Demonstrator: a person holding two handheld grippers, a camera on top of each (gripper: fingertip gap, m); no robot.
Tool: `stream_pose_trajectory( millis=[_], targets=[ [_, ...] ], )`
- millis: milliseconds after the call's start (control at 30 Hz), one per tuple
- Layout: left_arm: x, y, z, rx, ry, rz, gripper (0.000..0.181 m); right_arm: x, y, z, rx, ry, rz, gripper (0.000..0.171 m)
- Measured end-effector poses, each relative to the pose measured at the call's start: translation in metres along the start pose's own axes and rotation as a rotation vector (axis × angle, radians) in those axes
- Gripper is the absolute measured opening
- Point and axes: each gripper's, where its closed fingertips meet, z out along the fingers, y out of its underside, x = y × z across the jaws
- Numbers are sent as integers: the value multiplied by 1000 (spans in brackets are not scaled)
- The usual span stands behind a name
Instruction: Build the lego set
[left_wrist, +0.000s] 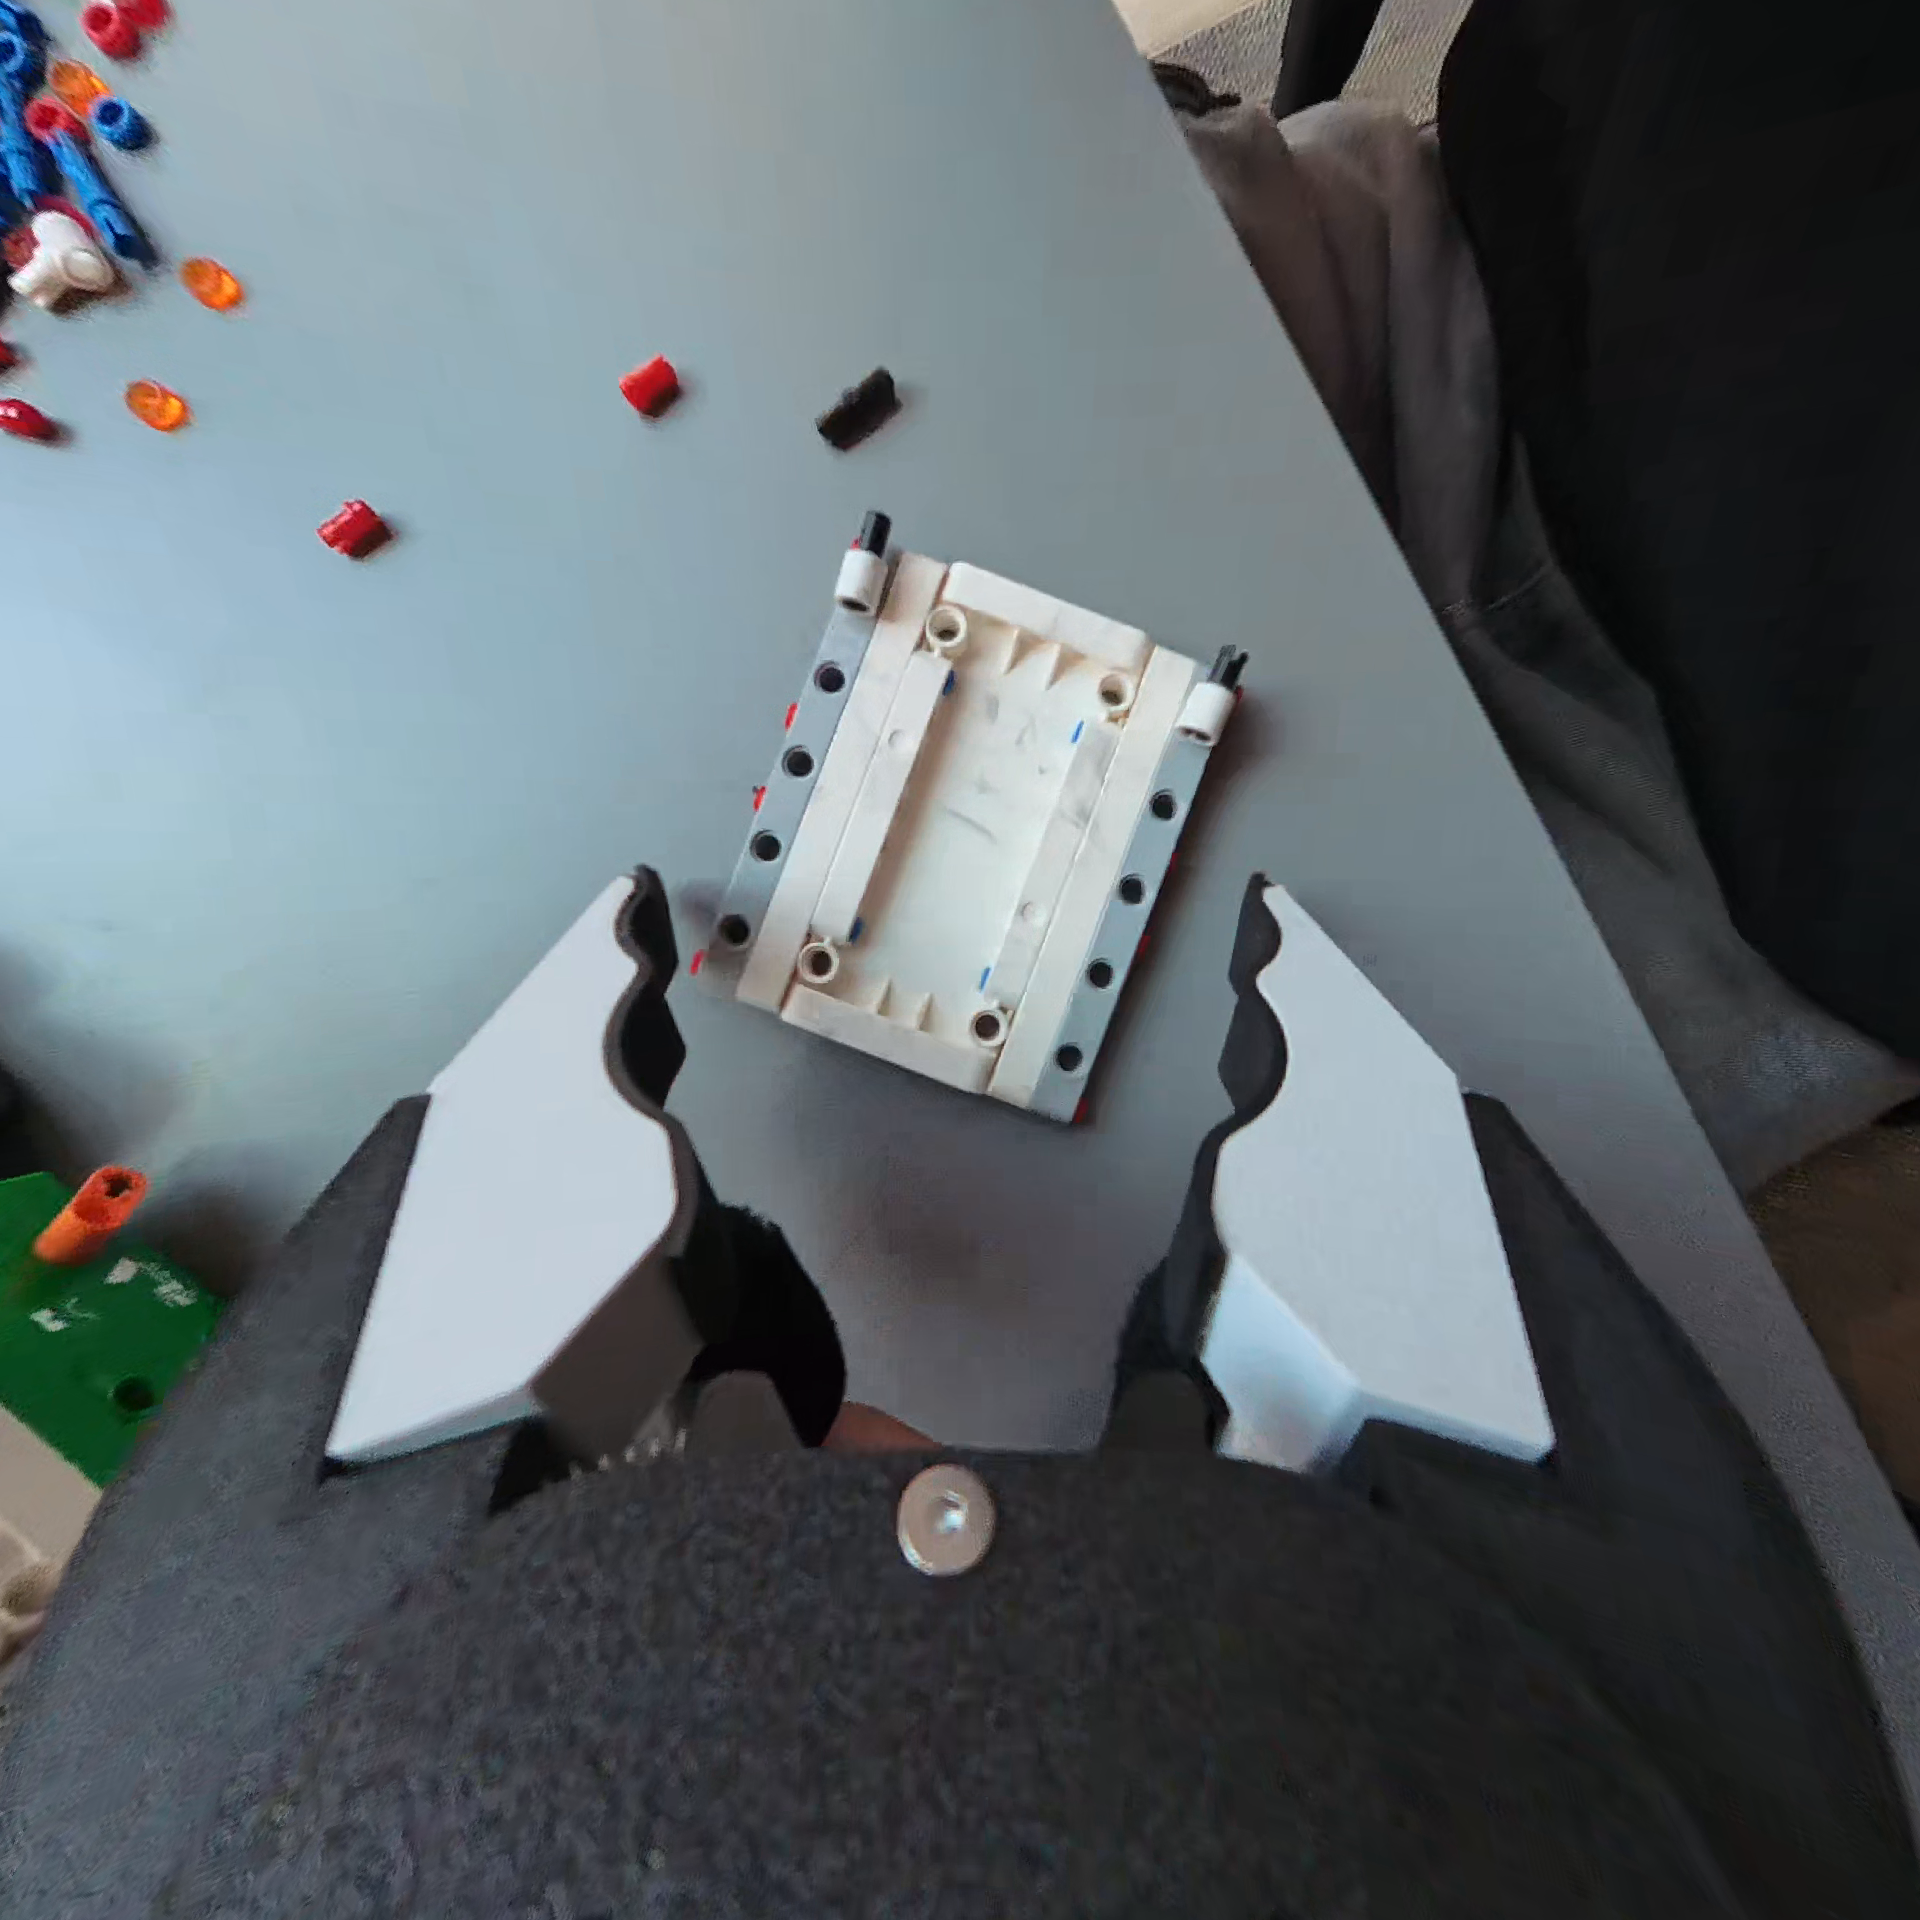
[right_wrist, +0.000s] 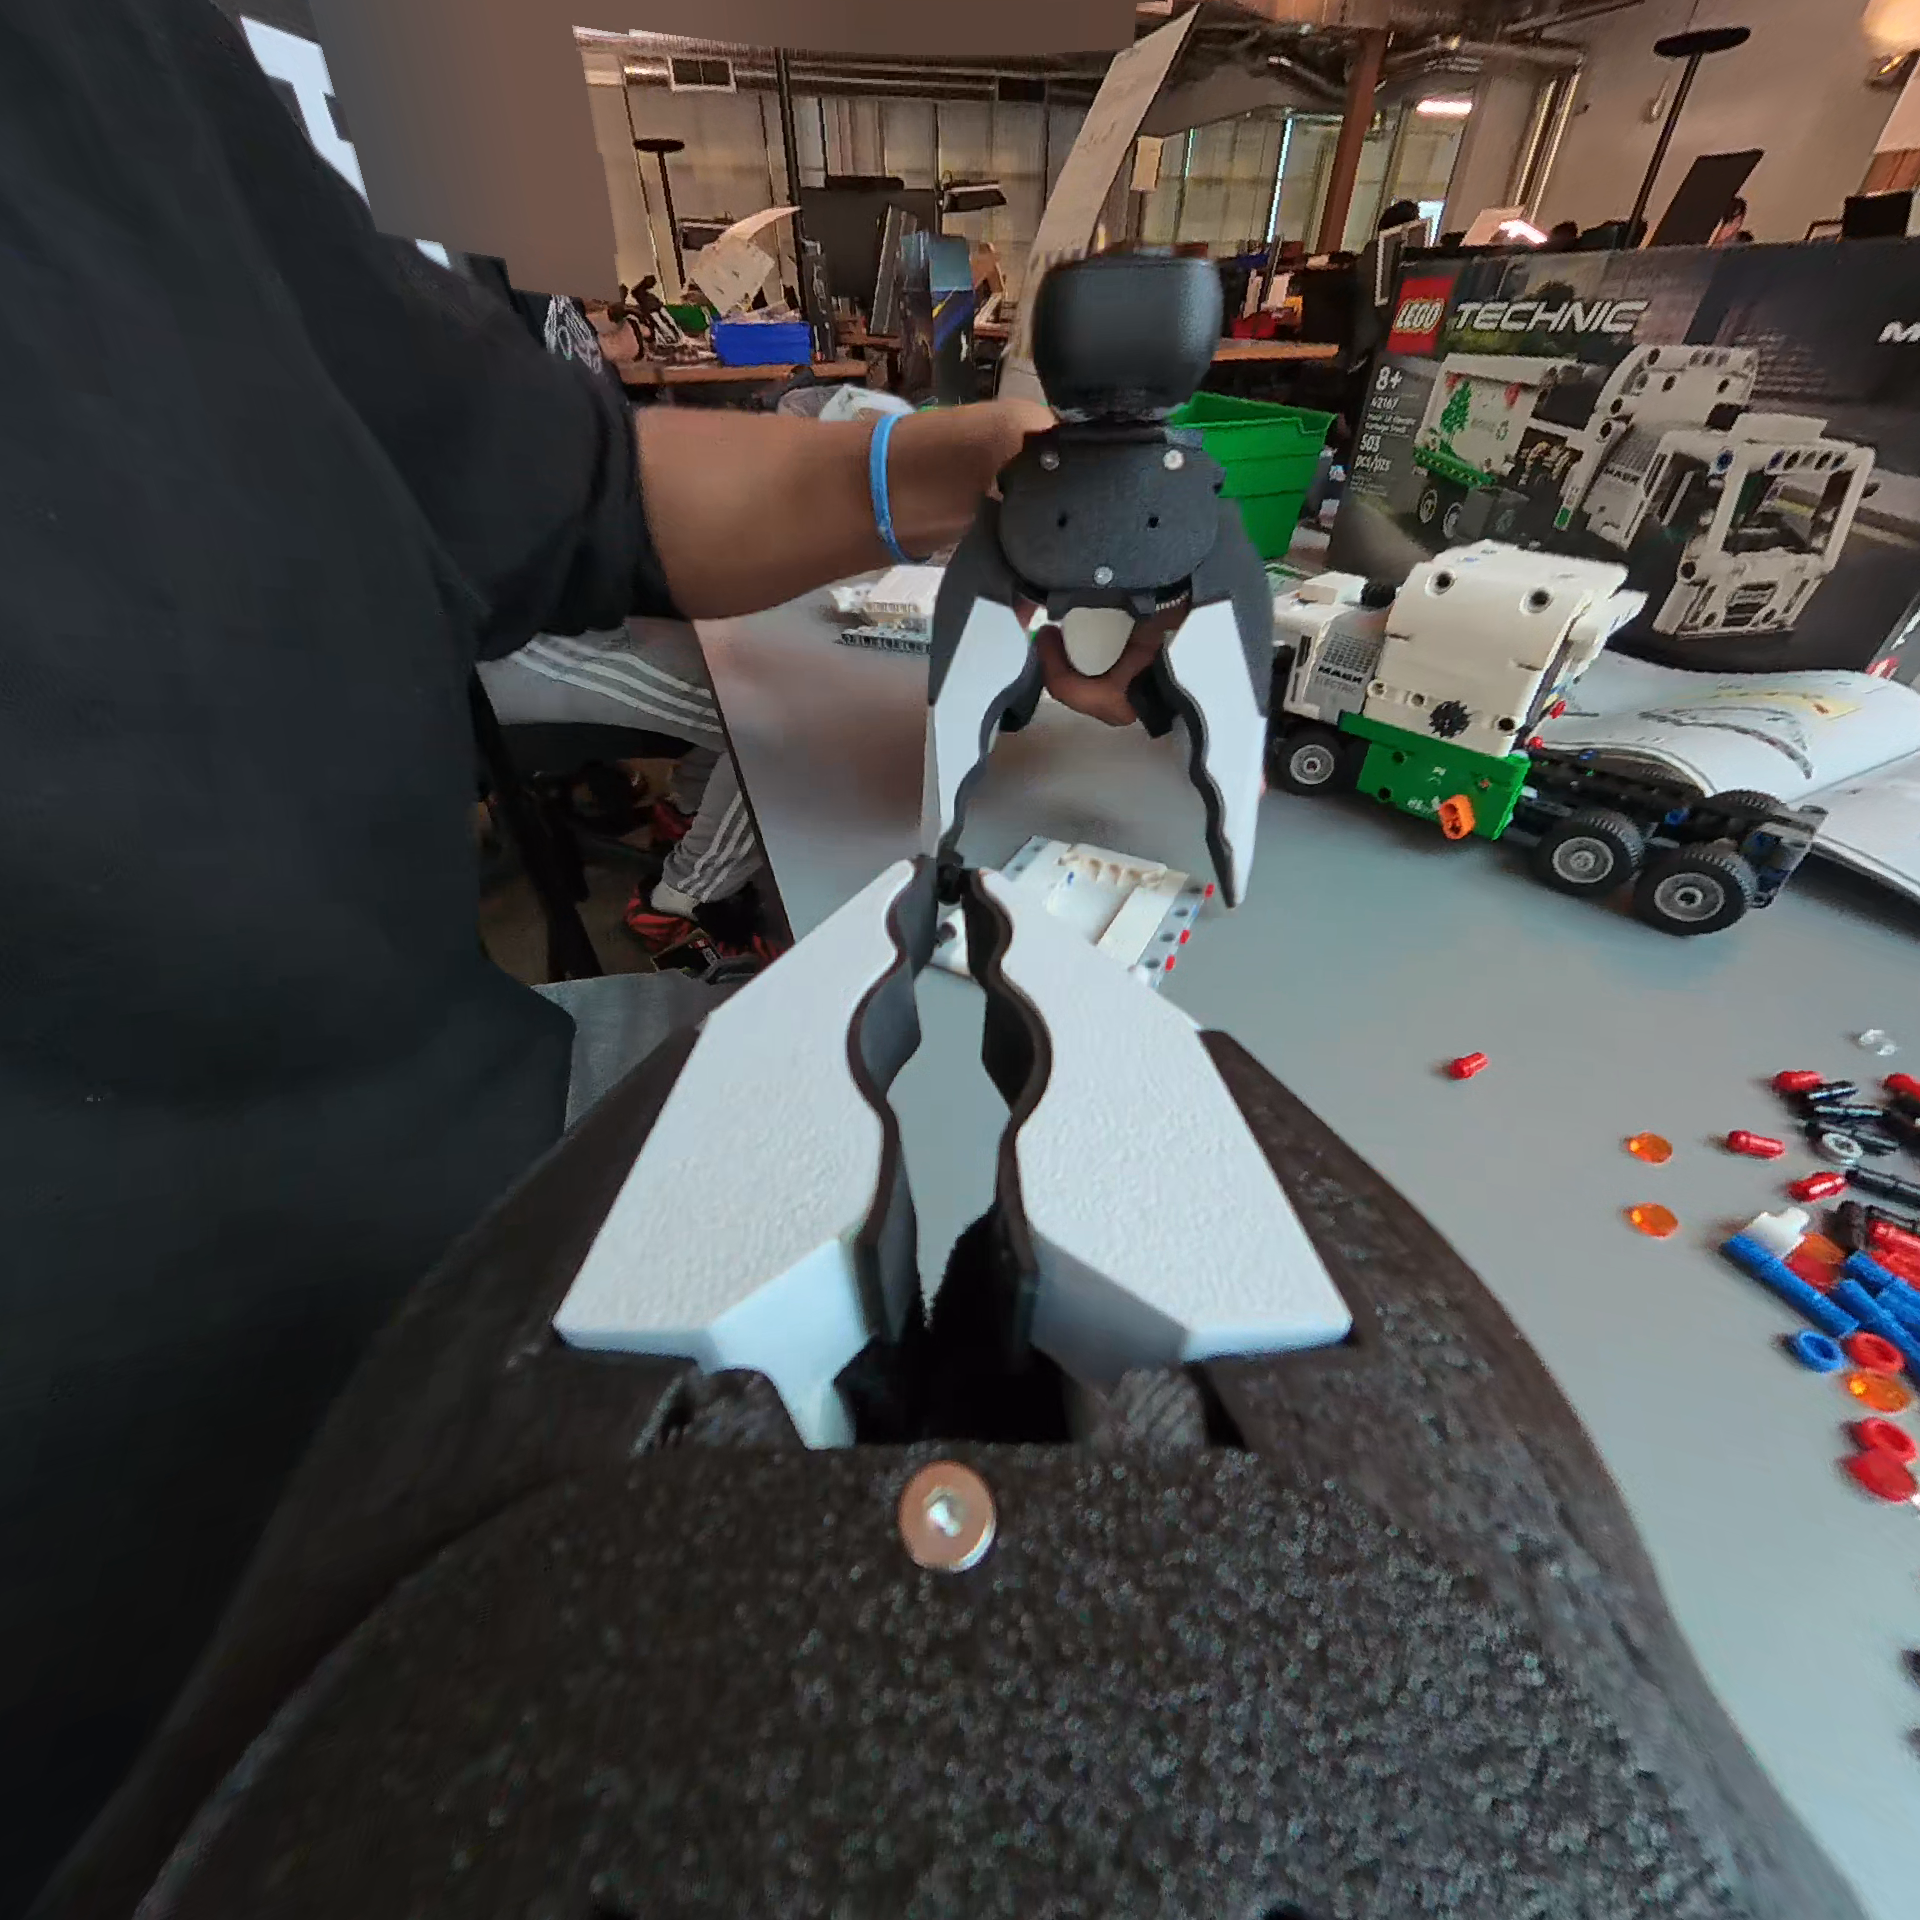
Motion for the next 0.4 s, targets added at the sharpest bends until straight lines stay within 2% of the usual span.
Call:
stream_pose_trajectory(
  millis=[167,200,233,400],
  targets=[
    [-6,0,7,5,16,4,106,3,9,4,-36,-2,32,4],
    [-5,-1,6,6,9,-4,99,6,11,5,-46,8,43,4],
    [-4,-2,5,11,6,-11,81,8,12,5,-54,20,54,4],
    [1,0,3,-58,-76,-131,81,36,28,10,-186,150,89,4]
  ],
)
